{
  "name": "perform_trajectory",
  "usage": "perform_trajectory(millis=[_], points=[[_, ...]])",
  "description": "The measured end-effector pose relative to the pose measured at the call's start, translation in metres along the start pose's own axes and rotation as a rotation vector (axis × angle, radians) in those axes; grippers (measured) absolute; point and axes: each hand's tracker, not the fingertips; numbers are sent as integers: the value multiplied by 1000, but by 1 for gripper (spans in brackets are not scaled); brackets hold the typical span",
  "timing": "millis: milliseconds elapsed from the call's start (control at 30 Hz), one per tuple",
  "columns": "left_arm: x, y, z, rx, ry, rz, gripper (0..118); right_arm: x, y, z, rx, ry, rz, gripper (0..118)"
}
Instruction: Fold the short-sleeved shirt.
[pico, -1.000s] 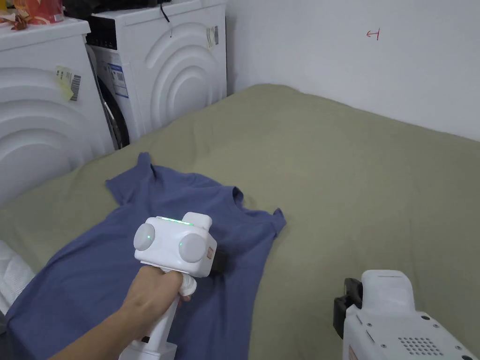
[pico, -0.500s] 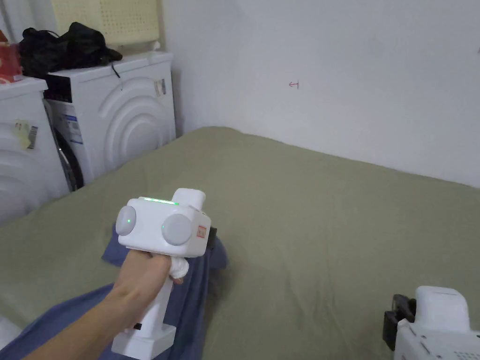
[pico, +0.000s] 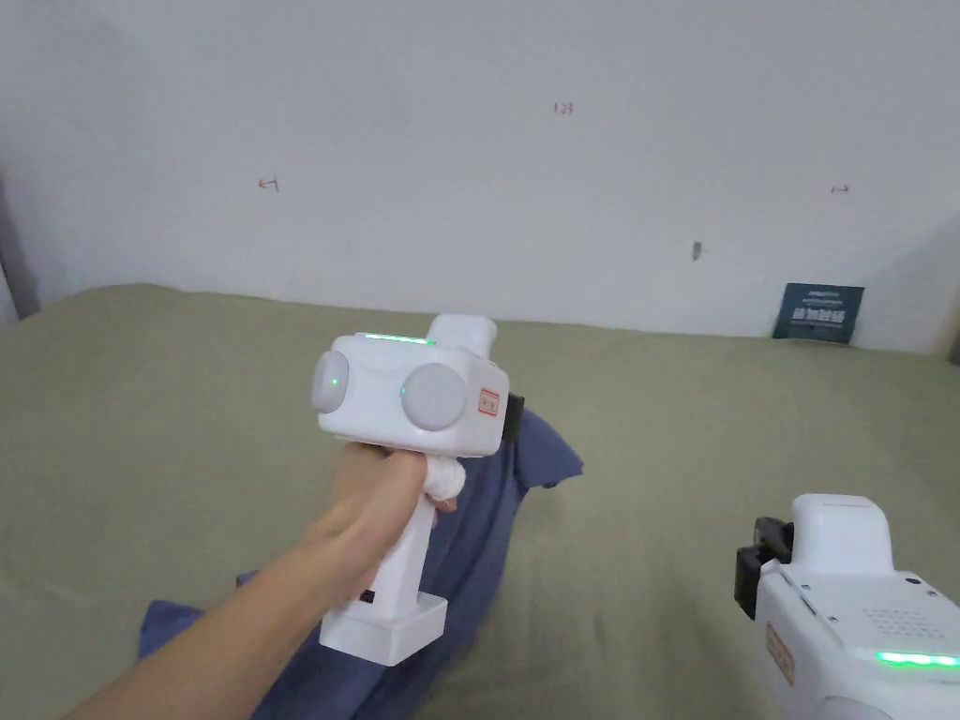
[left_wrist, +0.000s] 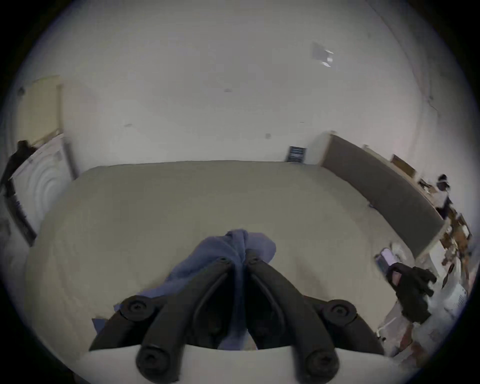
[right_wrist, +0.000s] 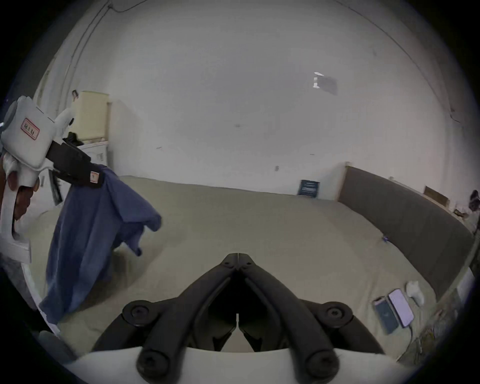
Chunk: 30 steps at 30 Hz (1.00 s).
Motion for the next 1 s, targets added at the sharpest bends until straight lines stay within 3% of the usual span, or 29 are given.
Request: perform_trajectory(millis=[200, 400, 633, 667, 700, 733, 767, 800, 833, 1000], points=[[71, -28, -94, -137, -123, -55, 4, 40, -12, -12, -23, -76, -16, 0], [78, -84, -183, -314, -95, -46, 4, 54, -35, -42, -82, -108, -41, 0], [61, -105, -199, -350, -59, -44, 4, 50, -54, -57, -133, -93, -36, 0], [58, -103, -193, -346, -69, -36, 9, 48, -54, -57, -135, -91, -40, 0], [57, -102, -187, -320, -89, -30, 31, 45, -54, -56, -135, -91, -43, 0], [56, -101, -179, -271, -62, -44, 89, 43, -54, -53, -134, -82, -43, 0], [54, -101, -172, -255, -51, -49, 118, 41, -54, -50, -132, -80, -39, 0], [50, -101, -162, -246, -58, -54, 114, 38, -53, -48, -127, -81, -34, 0], [43, -99, -146, -180, -39, -46, 102, 35, -52, -45, -124, -74, -28, 0], [8, -108, -53, -12, 89, -23, 97, 24, -47, -22, -98, -41, -40, 0]])
